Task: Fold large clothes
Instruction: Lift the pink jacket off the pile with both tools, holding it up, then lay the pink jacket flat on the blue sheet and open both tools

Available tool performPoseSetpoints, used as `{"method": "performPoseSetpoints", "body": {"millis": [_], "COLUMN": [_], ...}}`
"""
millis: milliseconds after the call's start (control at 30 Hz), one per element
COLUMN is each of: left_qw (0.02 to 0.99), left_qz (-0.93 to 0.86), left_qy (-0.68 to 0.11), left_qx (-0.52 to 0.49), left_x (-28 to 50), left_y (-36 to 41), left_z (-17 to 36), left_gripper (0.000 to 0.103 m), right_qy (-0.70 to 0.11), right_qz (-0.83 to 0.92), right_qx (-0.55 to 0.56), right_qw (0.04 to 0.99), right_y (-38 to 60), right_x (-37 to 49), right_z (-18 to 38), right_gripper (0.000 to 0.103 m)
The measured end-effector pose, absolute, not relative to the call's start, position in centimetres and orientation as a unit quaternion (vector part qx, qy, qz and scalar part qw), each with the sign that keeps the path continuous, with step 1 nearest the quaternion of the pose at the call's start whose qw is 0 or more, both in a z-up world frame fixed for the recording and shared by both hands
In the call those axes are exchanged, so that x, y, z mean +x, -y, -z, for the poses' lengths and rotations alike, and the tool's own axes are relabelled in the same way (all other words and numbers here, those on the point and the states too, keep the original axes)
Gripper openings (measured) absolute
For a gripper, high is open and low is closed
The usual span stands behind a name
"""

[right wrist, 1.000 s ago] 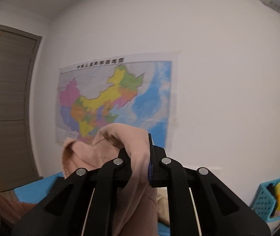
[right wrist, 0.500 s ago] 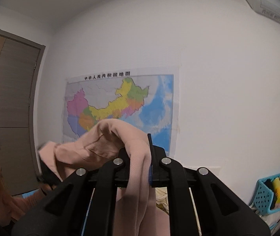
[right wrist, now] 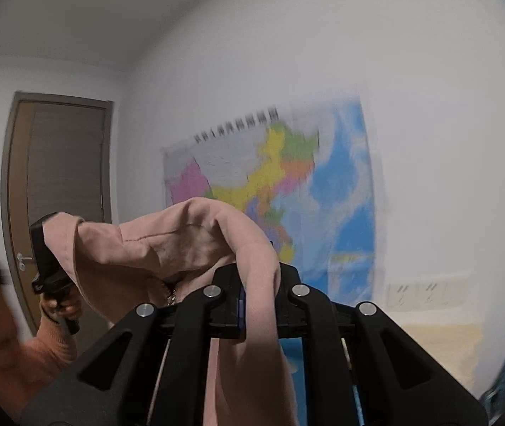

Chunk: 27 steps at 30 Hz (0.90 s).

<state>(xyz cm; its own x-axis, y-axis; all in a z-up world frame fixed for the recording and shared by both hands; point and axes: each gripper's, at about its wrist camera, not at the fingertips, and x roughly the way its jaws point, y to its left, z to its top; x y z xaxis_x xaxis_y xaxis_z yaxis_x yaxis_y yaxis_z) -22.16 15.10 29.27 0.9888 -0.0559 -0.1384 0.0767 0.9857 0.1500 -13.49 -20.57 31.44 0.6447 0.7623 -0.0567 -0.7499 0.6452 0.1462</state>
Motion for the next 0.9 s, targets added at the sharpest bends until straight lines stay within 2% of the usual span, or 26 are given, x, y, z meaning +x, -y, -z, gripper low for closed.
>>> {"method": "performPoseSetpoints", "body": {"millis": [100,233,300,400,467,700,767,800,833,867,900], "left_qw": [0.986,0.955,0.927,0.900,0.890,0.875,0.867,0.858,0.853,0.847,0.850], "left_qz": [-0.006,-0.052,-0.067,-0.089,-0.080,-0.034,-0.015,-0.019,-0.026,-0.028,-0.020], "left_qy": [-0.158,-0.287,-0.367,-0.425,-0.449,-0.477,-0.491,-0.508,-0.517,-0.526,-0.522], "left_qx": [0.055,0.048,0.028,0.031,-0.003,-0.083,-0.079,-0.076,-0.074,-0.072,-0.075], "left_x": [-14.8,-4.5,1.0,6.0,8.3,13.2,14.8,15.7,16.3,16.5,16.2], "left_y": [-17.4,-20.5,-22.1,-23.4,-24.8,-27.8,-27.4,-27.4,-27.4,-27.5,-27.6], "left_z": [-25.6,-16.3,-9.3,-2.1,0.1,0.6,1.4,2.3,2.8,3.4,3.3], "left_gripper": [0.007,0.007,0.007,0.006,0.006,0.007,0.012,0.018,0.019,0.020,0.024], "right_qy": [-0.164,-0.296,-0.376,-0.449,-0.471,-0.481,-0.488,-0.492,-0.491,-0.486,-0.481], "right_qz": [-0.419,-0.392,-0.372,-0.346,-0.344,-0.324,-0.300,-0.282,-0.280,-0.286,-0.284], "right_qx": [0.081,0.083,0.076,0.101,0.126,0.163,0.148,0.136,0.135,0.144,0.138], "right_qw": [0.889,0.867,0.845,0.818,0.802,0.798,0.806,0.813,0.814,0.813,0.818], "right_y": [16.7,11.2,8.4,6.8,7.0,9.0,8.9,9.1,9.3,9.9,10.6], "right_x": [-3.1,7.0,11.3,15.7,17.3,20.9,21.2,21.1,20.9,20.5,19.9], "right_z": [-25.7,-15.8,-9.0,-1.8,0.7,1.7,2.2,2.4,2.5,2.2,1.6], "right_gripper": [0.009,0.009,0.009,0.009,0.009,0.011,0.020,0.030,0.035,0.036,0.047]}}
